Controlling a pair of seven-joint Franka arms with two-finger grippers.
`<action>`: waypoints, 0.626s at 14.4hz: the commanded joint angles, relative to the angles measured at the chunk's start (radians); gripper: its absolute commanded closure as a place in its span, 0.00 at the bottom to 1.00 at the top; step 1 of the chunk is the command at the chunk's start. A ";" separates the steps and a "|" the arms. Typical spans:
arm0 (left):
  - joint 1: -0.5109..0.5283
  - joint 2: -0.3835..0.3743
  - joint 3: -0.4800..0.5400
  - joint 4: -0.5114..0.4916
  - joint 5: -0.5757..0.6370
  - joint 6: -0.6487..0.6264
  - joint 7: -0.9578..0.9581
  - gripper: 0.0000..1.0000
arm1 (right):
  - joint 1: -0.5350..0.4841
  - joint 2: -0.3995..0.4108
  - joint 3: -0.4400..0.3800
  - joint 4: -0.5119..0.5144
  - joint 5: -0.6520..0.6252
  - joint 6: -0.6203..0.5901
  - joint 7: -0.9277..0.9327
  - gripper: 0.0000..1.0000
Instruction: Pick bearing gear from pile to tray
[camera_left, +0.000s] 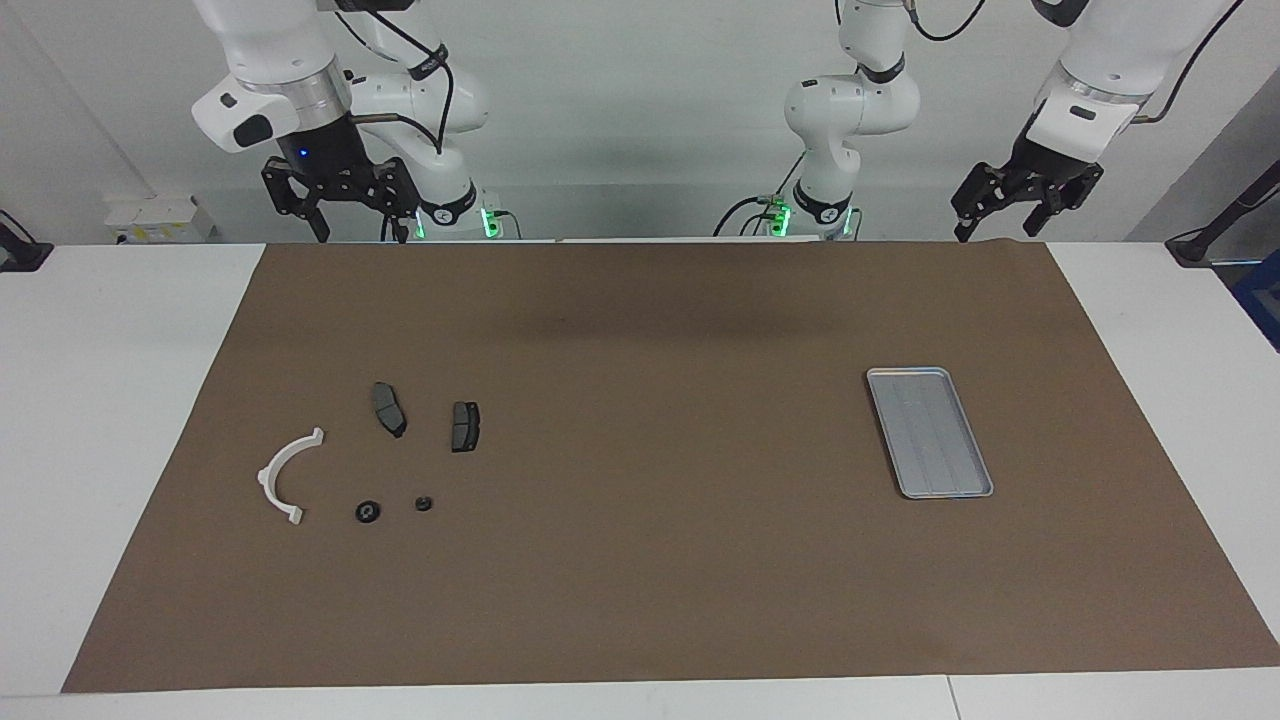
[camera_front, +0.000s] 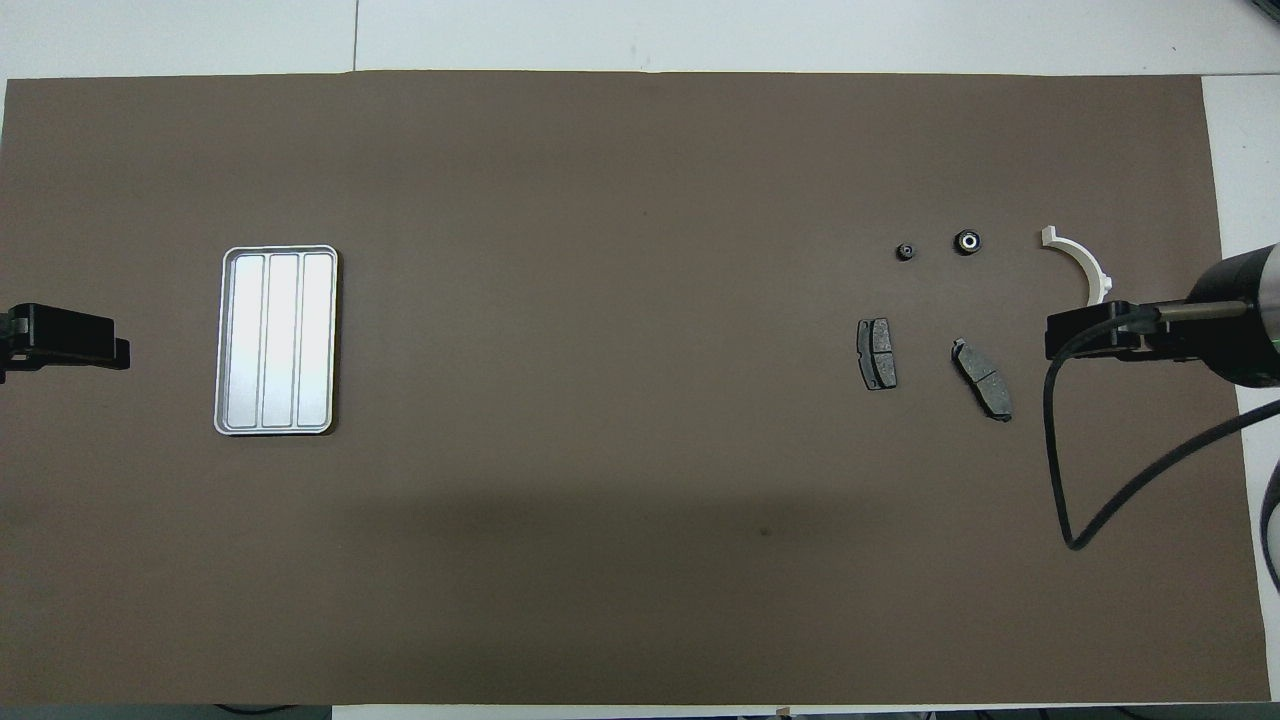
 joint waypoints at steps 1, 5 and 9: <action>0.012 -0.006 -0.007 0.005 -0.016 -0.019 0.010 0.00 | -0.004 -0.016 0.000 -0.017 0.026 -0.003 0.004 0.00; 0.012 -0.006 -0.007 0.005 -0.016 -0.019 0.010 0.00 | -0.002 -0.016 0.000 -0.017 0.024 0.004 -0.005 0.00; 0.012 -0.006 -0.007 0.005 -0.016 -0.019 0.010 0.00 | -0.004 -0.016 -0.001 -0.018 0.024 0.001 -0.005 0.00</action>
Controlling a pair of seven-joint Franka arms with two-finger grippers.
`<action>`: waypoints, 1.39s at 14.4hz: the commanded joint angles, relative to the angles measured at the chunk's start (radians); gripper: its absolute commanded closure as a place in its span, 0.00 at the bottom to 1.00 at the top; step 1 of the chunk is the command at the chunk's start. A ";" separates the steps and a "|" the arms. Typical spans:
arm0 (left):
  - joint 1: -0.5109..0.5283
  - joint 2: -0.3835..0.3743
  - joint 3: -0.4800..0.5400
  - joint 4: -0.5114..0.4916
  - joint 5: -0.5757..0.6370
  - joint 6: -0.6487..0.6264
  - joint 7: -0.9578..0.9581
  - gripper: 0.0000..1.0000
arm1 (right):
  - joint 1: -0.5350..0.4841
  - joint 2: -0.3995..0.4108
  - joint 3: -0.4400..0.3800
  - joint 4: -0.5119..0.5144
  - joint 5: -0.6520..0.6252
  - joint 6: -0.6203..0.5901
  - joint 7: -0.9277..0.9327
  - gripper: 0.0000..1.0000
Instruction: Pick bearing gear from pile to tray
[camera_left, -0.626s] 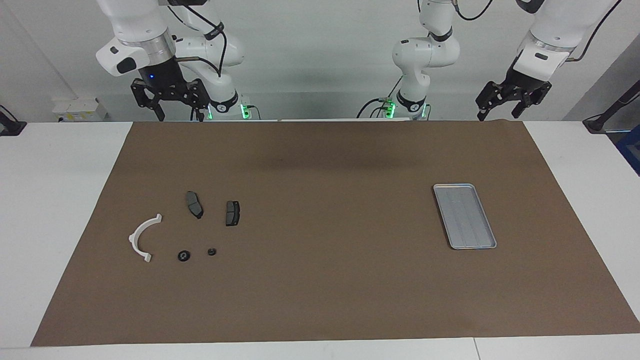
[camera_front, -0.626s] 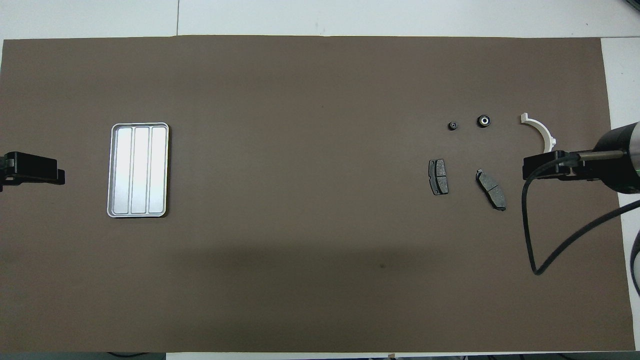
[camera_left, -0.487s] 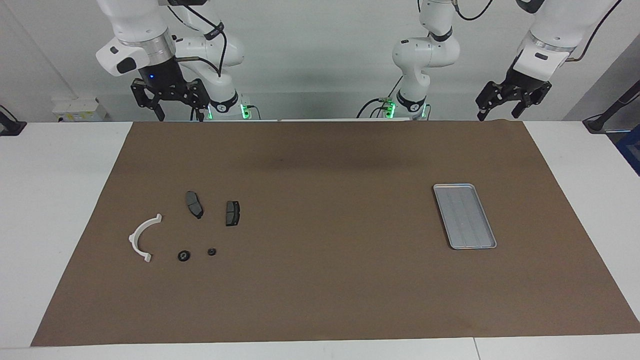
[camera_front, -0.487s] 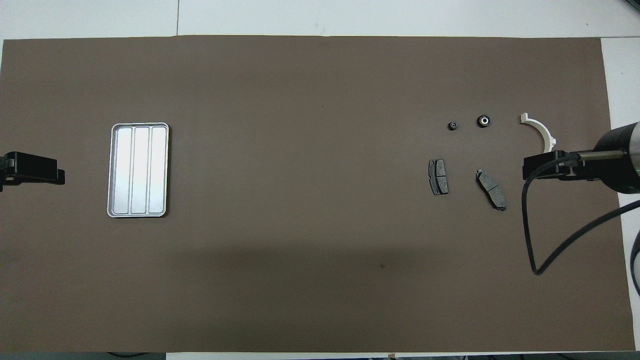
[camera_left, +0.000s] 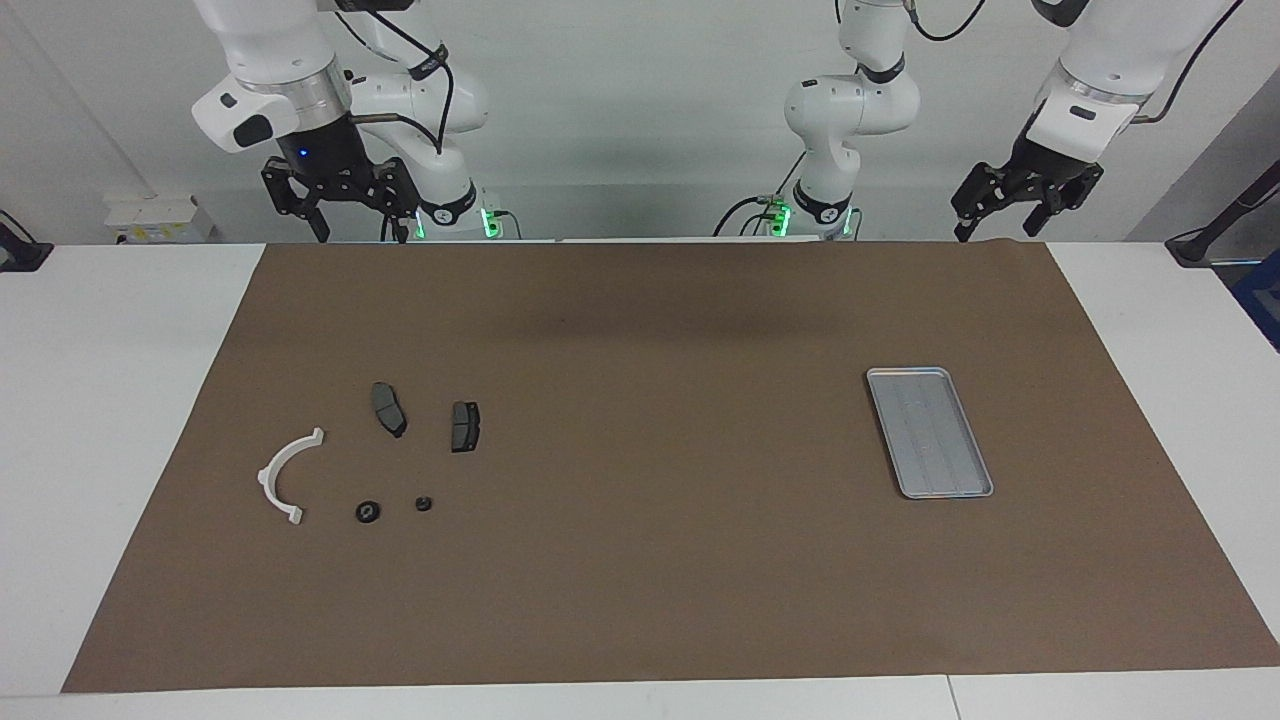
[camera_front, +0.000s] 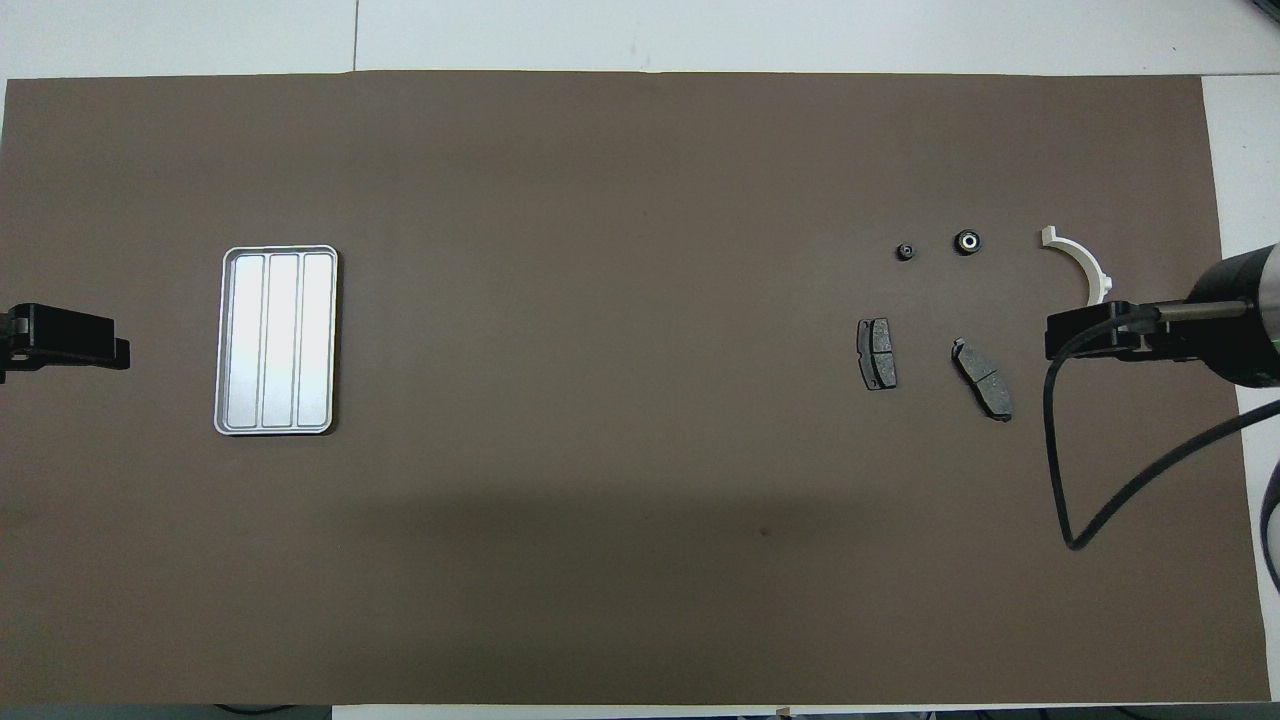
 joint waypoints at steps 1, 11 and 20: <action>0.012 -0.006 -0.006 0.005 -0.016 -0.019 0.010 0.00 | -0.002 -0.017 -0.001 -0.020 0.024 -0.001 -0.005 0.00; 0.012 -0.006 -0.006 0.005 -0.016 -0.019 0.010 0.00 | -0.018 -0.022 -0.008 -0.026 0.023 0.002 -0.054 0.00; 0.012 -0.006 -0.007 0.005 -0.016 -0.019 0.010 0.00 | -0.030 0.085 -0.009 -0.112 0.007 0.200 -0.054 0.00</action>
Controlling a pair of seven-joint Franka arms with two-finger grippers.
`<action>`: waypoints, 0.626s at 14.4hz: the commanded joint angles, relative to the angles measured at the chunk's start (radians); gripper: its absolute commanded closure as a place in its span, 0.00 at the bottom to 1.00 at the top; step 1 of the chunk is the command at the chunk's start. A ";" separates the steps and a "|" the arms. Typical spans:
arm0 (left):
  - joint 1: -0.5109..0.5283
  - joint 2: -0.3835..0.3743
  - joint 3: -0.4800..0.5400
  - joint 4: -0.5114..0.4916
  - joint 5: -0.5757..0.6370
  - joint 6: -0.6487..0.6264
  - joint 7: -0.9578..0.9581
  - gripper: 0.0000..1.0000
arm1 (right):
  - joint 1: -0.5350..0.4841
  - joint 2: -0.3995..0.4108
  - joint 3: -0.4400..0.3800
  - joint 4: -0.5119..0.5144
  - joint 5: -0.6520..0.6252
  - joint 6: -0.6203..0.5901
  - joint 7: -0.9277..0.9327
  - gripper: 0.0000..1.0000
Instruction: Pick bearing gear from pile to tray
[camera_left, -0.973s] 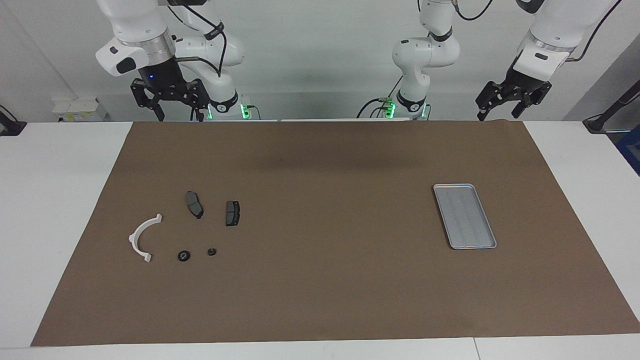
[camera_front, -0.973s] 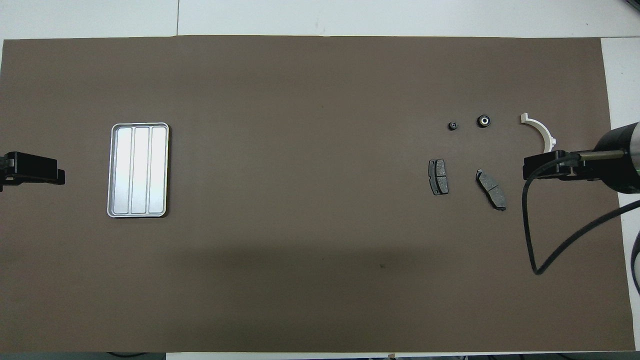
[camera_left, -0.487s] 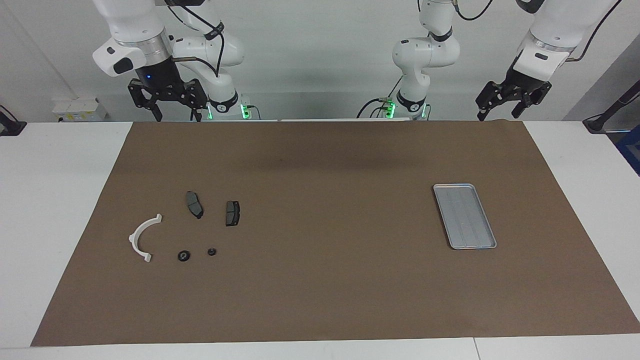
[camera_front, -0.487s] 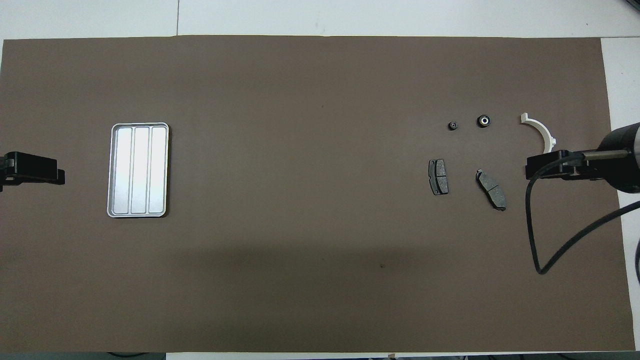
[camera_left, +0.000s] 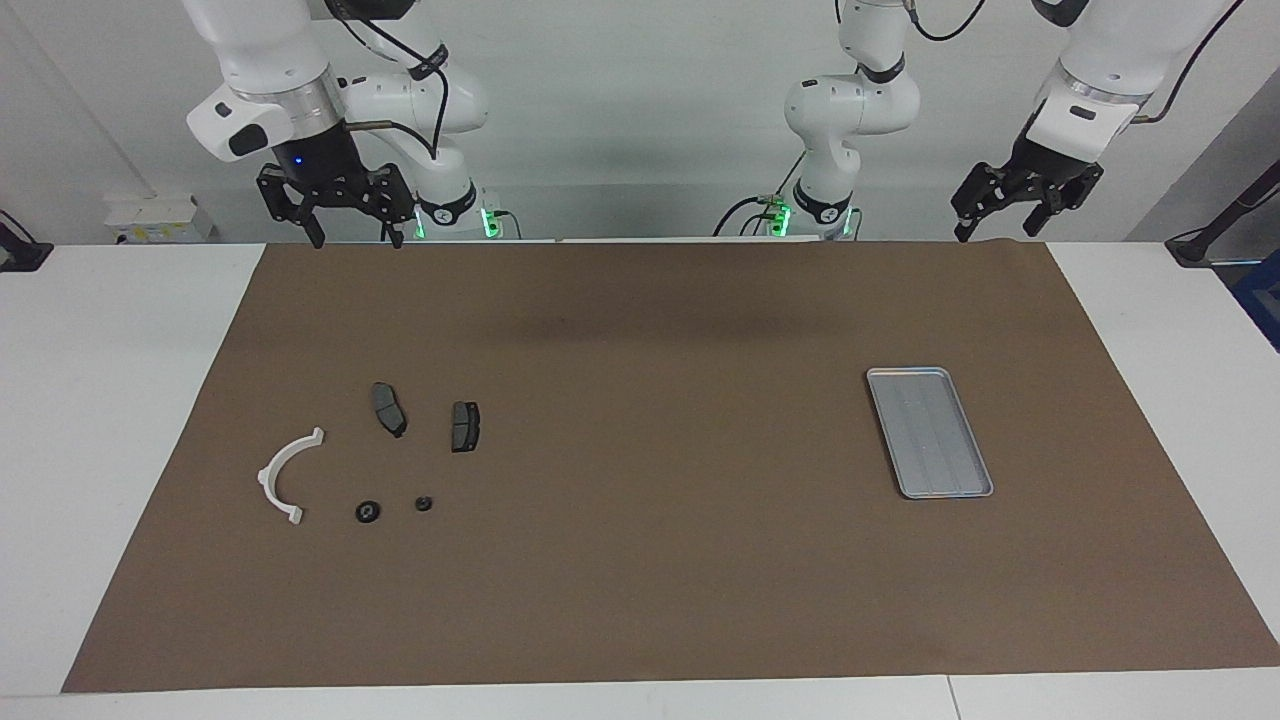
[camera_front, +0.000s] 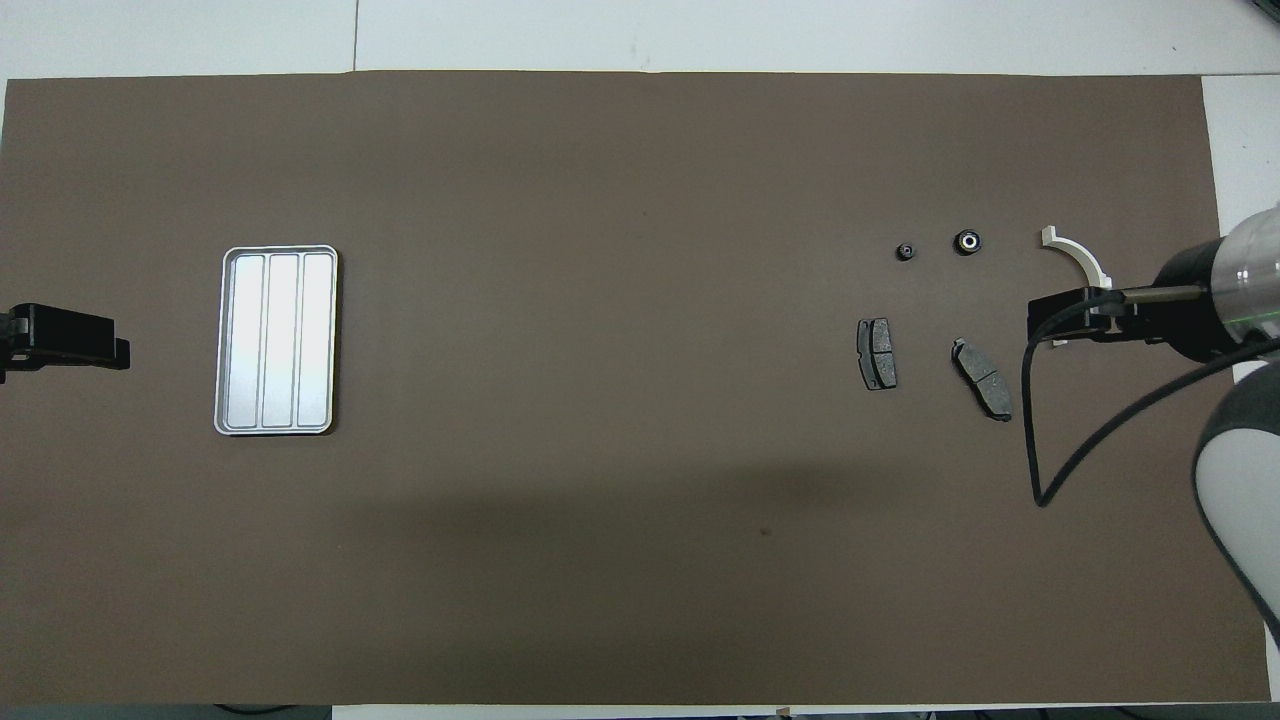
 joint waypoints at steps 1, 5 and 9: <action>0.012 -0.006 -0.006 0.005 -0.016 -0.019 0.010 0.00 | -0.022 0.086 0.005 -0.020 0.004 0.105 -0.028 0.00; 0.012 -0.006 -0.007 0.005 -0.016 -0.019 0.010 0.00 | -0.026 0.221 0.003 -0.021 0.003 0.252 -0.025 0.00; 0.012 -0.006 -0.007 0.005 -0.016 -0.019 0.010 0.00 | -0.022 0.360 0.003 -0.017 -0.028 0.399 0.030 0.00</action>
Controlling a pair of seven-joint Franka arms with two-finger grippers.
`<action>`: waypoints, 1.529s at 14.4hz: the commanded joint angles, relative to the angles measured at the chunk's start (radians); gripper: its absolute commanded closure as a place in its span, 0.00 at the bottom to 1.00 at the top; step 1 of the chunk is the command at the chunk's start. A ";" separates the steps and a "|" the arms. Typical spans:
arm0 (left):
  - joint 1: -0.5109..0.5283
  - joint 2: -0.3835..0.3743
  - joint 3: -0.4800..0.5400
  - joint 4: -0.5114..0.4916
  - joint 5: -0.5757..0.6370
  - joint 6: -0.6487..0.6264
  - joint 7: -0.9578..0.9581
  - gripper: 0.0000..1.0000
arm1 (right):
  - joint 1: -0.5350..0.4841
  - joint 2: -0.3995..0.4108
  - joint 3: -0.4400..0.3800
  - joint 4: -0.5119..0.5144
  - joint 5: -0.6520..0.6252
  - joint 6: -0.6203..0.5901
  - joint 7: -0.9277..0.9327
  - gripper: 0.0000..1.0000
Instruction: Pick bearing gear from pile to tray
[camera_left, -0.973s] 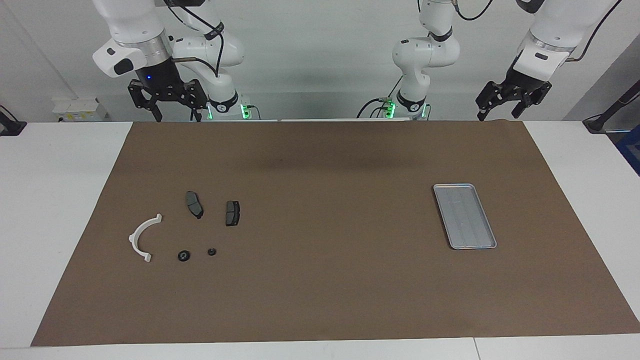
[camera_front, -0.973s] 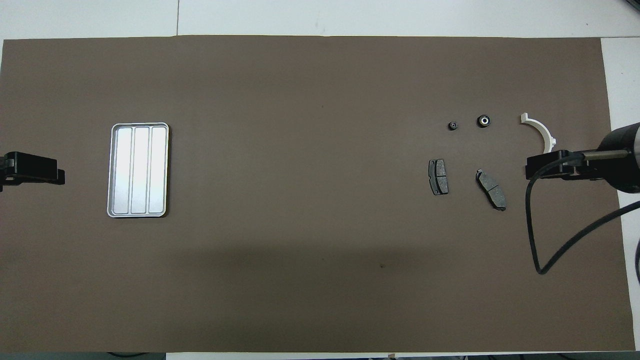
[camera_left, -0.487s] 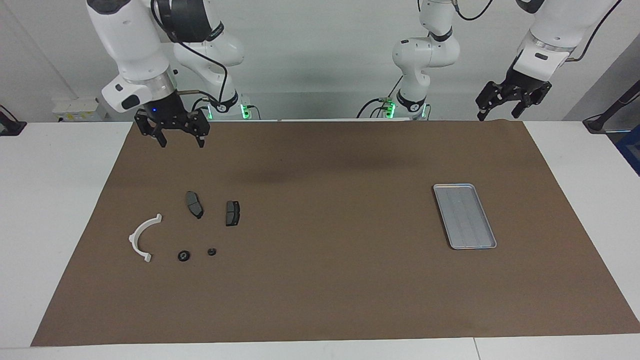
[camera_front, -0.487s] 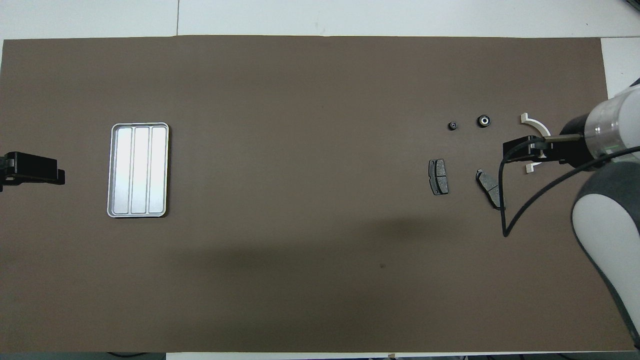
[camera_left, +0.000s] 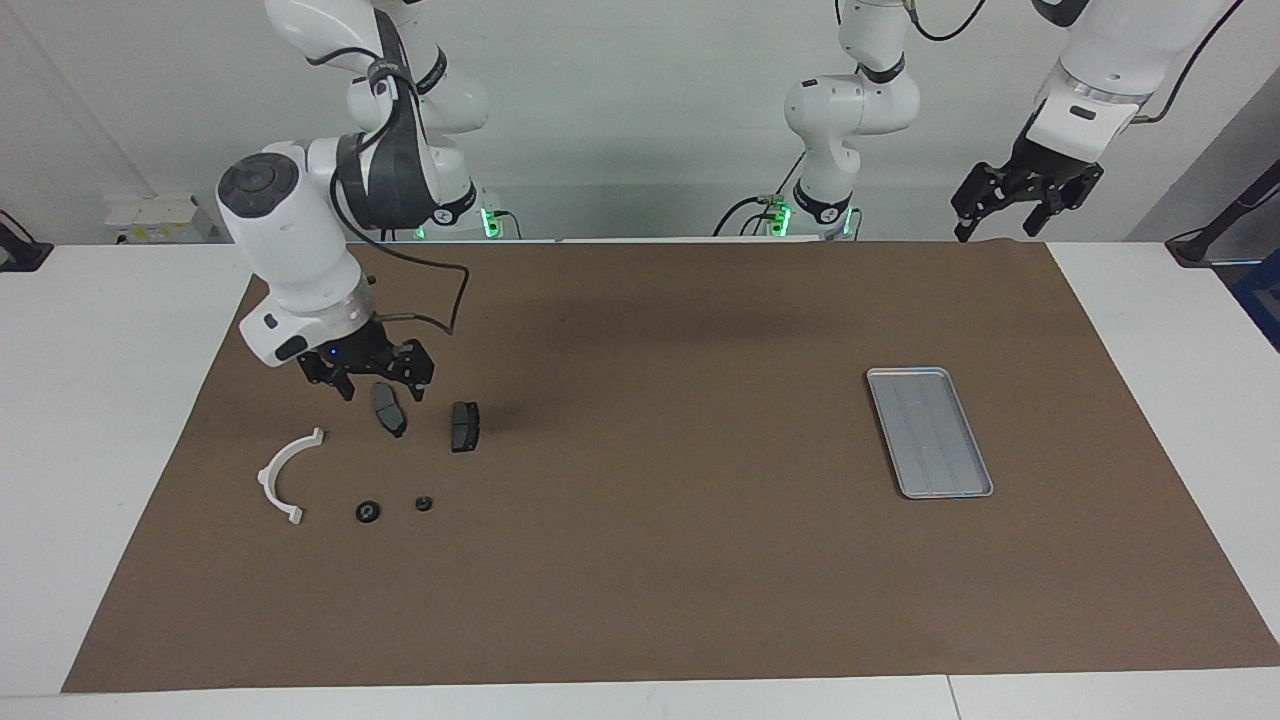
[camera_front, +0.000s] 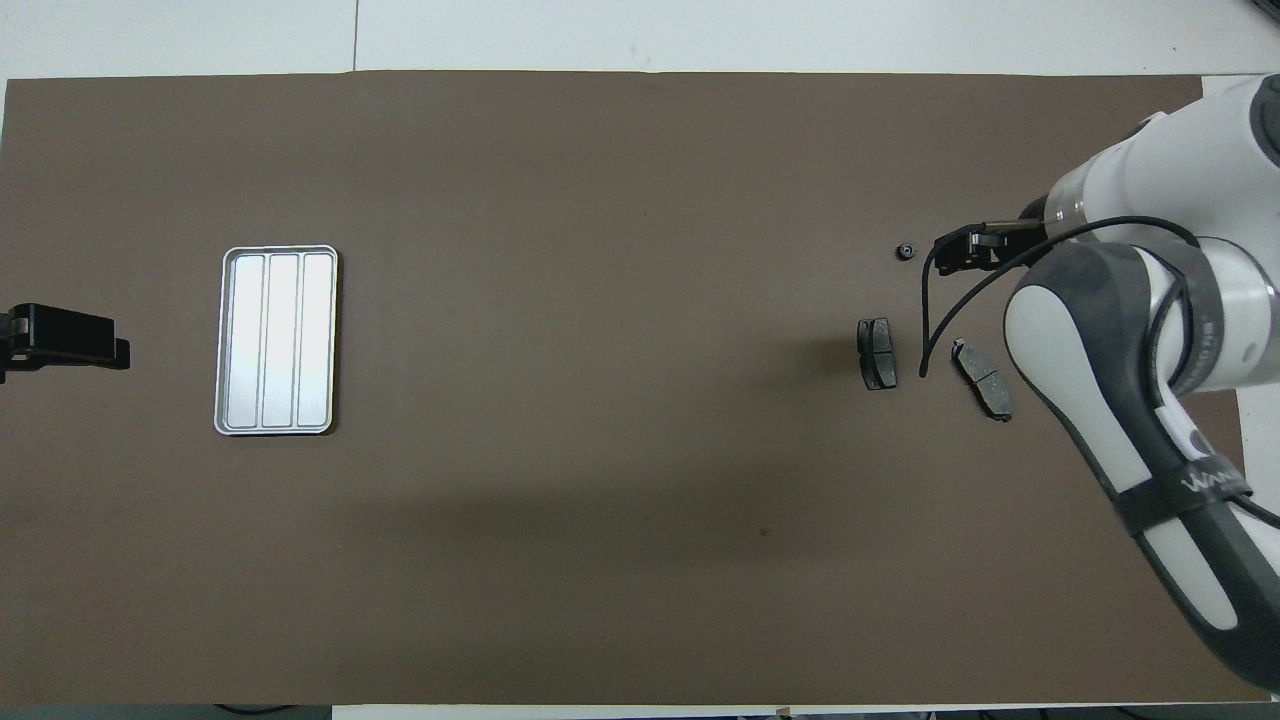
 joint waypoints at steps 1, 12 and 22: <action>0.012 -0.006 -0.006 0.005 -0.016 -0.019 0.010 0.00 | -0.005 0.079 0.006 0.010 -0.030 0.083 0.057 0.00; 0.012 -0.006 -0.006 0.005 -0.016 -0.019 0.010 0.00 | 0.021 0.323 0.006 0.126 -0.122 0.219 0.350 0.05; 0.012 -0.006 -0.007 0.005 -0.016 -0.021 0.010 0.00 | 0.021 0.365 0.008 0.125 -0.150 0.256 0.406 0.36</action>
